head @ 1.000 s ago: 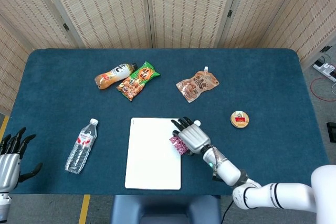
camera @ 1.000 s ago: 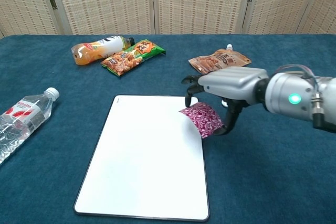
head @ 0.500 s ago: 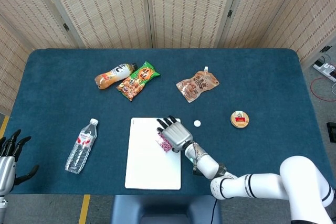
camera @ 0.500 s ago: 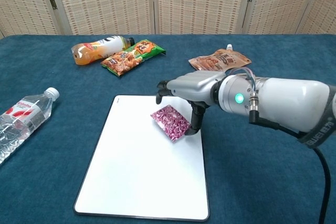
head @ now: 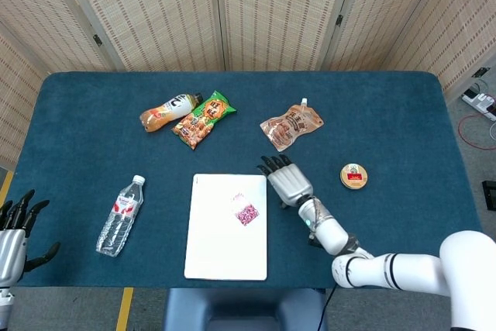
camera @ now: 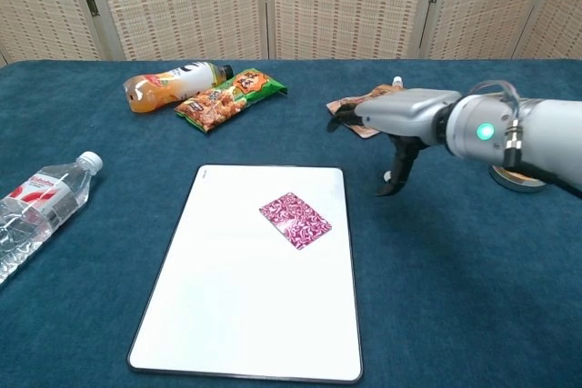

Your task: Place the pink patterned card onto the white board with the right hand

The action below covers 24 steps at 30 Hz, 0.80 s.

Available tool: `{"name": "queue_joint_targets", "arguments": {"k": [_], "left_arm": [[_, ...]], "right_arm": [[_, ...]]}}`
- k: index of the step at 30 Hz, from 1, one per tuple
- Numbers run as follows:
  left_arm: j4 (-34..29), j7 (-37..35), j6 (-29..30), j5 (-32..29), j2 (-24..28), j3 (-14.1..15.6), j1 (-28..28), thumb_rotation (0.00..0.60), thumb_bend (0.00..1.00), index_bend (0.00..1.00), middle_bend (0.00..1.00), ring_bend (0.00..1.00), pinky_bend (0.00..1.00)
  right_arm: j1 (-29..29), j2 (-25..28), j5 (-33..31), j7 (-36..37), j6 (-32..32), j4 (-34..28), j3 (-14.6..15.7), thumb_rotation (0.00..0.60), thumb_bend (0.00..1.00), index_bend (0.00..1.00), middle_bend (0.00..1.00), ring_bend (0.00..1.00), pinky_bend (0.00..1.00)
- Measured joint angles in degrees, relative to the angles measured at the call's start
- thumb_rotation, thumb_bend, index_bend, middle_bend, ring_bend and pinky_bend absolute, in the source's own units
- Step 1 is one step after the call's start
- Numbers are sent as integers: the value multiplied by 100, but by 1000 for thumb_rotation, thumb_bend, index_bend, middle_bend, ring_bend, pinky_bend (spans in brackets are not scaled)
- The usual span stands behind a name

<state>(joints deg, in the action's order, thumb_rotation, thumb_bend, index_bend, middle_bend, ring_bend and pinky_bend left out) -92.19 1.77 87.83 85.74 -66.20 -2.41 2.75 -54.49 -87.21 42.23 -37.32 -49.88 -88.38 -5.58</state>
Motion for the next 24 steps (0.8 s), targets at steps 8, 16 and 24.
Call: {"name": "queue_joint_targets", "arguments": {"k": [8, 16, 24], "left_arm": [[-61, 105, -50, 12, -51, 3, 37, 600, 291, 191, 57, 136, 0], [-59, 127, -81, -35, -57, 5, 34, 600, 291, 194, 57, 136, 0], [-14, 105, -96, -96, -64, 1, 17, 600, 291, 195, 57, 136, 0]], "right_arm": [[128, 80, -39, 256, 103, 508, 102, 600, 243, 278, 46, 0, 0], [126, -234, -12, 450, 351, 1148, 114, 600, 242, 345, 90, 10, 0], [54, -577, 19, 547, 585, 1662, 79, 600, 250, 374, 106, 23, 0]]}}
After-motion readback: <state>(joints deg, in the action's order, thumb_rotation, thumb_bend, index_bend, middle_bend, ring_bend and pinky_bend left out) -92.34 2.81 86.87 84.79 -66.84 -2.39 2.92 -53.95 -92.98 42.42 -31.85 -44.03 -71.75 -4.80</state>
